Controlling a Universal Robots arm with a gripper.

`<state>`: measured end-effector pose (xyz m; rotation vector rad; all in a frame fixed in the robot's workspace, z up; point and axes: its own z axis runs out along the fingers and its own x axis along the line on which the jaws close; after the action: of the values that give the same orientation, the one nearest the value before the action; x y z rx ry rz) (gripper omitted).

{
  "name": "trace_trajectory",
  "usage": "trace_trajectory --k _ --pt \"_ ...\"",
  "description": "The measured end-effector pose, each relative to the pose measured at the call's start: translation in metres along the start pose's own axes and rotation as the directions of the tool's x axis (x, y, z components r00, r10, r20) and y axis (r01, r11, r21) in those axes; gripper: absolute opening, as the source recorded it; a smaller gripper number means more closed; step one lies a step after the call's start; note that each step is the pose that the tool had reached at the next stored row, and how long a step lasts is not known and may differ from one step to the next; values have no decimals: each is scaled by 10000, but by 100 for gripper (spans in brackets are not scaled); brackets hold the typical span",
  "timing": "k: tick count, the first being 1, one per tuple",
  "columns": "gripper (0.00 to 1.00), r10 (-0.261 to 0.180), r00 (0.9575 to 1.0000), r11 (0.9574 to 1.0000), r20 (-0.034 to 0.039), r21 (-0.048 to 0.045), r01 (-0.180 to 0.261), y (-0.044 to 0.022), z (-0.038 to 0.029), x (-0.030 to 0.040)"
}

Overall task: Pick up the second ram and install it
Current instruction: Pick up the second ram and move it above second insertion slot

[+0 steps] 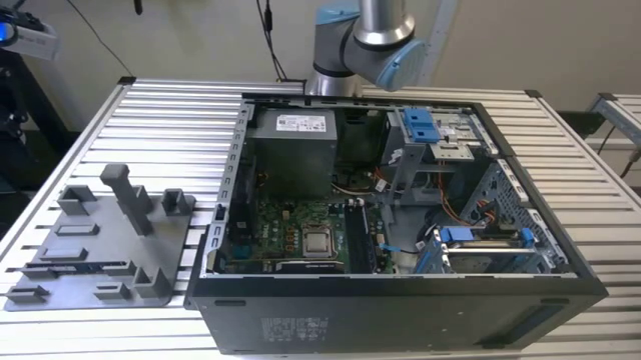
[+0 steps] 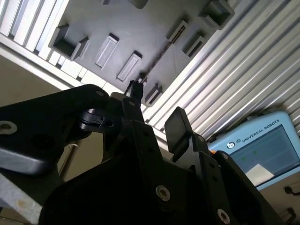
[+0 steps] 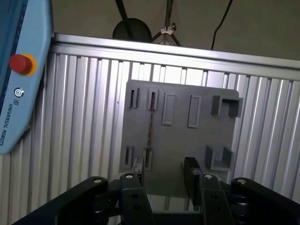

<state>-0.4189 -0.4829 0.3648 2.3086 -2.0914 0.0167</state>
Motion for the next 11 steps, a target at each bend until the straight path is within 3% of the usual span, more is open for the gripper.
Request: trace_trajectory --k 8,11 --pt "48 0 10000 10000 0 3 0 2 14 -1" --pt "48 0 10000 10000 4 -53 0 2 42 -3"
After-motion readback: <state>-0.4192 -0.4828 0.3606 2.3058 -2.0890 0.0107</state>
